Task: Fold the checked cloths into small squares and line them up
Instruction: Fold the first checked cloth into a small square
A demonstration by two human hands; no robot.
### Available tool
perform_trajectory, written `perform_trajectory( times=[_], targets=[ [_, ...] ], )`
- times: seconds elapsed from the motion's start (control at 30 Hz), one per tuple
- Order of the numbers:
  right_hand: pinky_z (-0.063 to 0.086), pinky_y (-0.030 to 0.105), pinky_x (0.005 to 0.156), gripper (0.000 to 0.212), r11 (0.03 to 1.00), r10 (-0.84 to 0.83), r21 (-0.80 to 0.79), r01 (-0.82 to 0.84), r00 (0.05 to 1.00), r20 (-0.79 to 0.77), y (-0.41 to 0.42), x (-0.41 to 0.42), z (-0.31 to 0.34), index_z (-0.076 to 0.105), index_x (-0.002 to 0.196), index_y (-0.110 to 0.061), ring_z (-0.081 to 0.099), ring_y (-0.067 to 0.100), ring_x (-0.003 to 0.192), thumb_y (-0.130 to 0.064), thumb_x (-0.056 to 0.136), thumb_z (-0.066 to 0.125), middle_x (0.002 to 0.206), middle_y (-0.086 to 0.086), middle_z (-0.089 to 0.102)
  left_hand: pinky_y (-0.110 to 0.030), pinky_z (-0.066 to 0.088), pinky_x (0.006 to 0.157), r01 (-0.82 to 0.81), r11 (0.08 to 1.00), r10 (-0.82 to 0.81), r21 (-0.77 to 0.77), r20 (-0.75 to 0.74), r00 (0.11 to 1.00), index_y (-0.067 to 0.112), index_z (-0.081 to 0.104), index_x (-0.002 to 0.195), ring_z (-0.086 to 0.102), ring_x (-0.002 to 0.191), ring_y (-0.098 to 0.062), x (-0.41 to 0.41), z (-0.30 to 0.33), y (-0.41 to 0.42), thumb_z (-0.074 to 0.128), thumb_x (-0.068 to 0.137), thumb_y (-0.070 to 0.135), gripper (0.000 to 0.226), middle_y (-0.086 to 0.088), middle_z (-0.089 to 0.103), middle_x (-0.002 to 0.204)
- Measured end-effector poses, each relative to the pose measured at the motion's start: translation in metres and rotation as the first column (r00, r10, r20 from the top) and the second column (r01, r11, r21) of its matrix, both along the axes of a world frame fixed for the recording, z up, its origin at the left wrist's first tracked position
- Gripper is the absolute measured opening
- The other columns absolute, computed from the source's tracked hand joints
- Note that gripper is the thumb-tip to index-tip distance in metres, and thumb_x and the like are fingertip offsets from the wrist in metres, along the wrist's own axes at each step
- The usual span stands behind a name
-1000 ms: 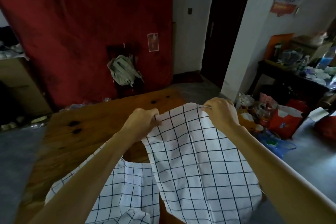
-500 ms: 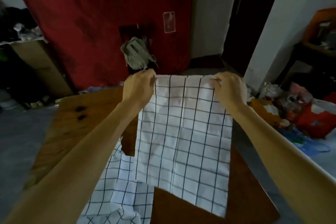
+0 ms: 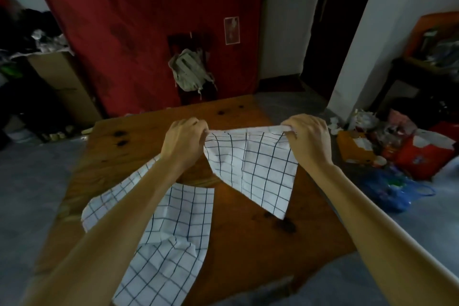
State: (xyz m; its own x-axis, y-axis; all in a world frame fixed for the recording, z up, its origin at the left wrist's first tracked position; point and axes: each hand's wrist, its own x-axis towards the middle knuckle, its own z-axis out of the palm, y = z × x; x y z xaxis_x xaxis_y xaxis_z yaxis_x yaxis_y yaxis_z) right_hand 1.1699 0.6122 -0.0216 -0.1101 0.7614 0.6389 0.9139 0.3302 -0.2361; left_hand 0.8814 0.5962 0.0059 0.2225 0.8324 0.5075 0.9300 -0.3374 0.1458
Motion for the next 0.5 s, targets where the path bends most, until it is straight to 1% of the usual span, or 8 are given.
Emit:
perform_trajectory(
  times=[0.17,0.27,0.33,0.4,0.5],
  targets=[
    [0.044,0.035,0.089,0.013,0.995,0.014,-0.097,-0.01,0.999,0.043,-0.075,0.003,-0.032,0.073,0.095,-0.016,0.064,0.019,0.091,-0.015,0.082,0.071,0.094,0.002,0.071,-0.028,0.033,0.077,-0.014,0.99,0.016,-0.137,0.014,1.0,0.016,0.065,0.096,0.057,0.09,-0.021,-0.002,-0.039,-0.062,0.052,0.096,0.02,0.013,0.0,0.065,0.097],
    [0.046,0.036,0.091,0.017,0.981,0.002,-0.192,0.016,0.996,0.089,-0.109,0.007,-0.051,0.073,0.098,-0.014,0.065,0.02,0.092,-0.013,0.081,0.074,0.097,0.004,0.072,-0.029,0.037,0.078,-0.048,0.976,0.048,-0.213,-0.009,0.999,0.017,0.065,0.099,0.058,0.091,-0.02,0.002,-0.056,-0.1,0.056,0.092,0.014,0.012,0.0,0.065,0.098],
    [0.047,0.037,0.091,0.017,0.974,0.005,-0.225,0.017,0.995,0.097,-0.128,0.009,-0.062,0.074,0.097,-0.013,0.066,0.021,0.091,-0.012,0.08,0.076,0.097,0.006,0.072,-0.028,0.04,0.077,-0.063,0.963,0.054,-0.26,-0.041,0.998,0.017,0.064,0.098,0.057,0.087,-0.017,0.004,-0.063,-0.123,0.058,0.092,0.015,0.009,0.001,0.065,0.096],
    [0.047,0.037,0.091,0.016,0.97,0.018,-0.243,0.005,0.996,0.093,-0.148,0.008,-0.071,0.075,0.096,-0.013,0.066,0.021,0.091,-0.011,0.08,0.075,0.096,0.005,0.073,-0.028,0.041,0.074,-0.059,0.948,0.043,-0.314,-0.06,0.997,0.016,0.064,0.095,0.054,0.081,-0.015,0.004,-0.068,-0.142,0.057,0.093,0.02,0.007,0.001,0.064,0.09],
    [0.047,0.037,0.092,0.015,0.962,0.056,-0.27,-0.028,0.994,0.096,-0.173,0.005,-0.082,0.075,0.095,-0.014,0.066,0.019,0.092,-0.013,0.08,0.075,0.097,0.003,0.073,-0.025,0.034,0.065,-0.086,0.913,0.045,-0.399,-0.11,0.993,0.017,0.061,0.094,0.049,0.073,-0.012,-0.002,-0.073,-0.163,0.056,0.094,0.021,0.007,0.003,0.058,0.084]
  ],
)
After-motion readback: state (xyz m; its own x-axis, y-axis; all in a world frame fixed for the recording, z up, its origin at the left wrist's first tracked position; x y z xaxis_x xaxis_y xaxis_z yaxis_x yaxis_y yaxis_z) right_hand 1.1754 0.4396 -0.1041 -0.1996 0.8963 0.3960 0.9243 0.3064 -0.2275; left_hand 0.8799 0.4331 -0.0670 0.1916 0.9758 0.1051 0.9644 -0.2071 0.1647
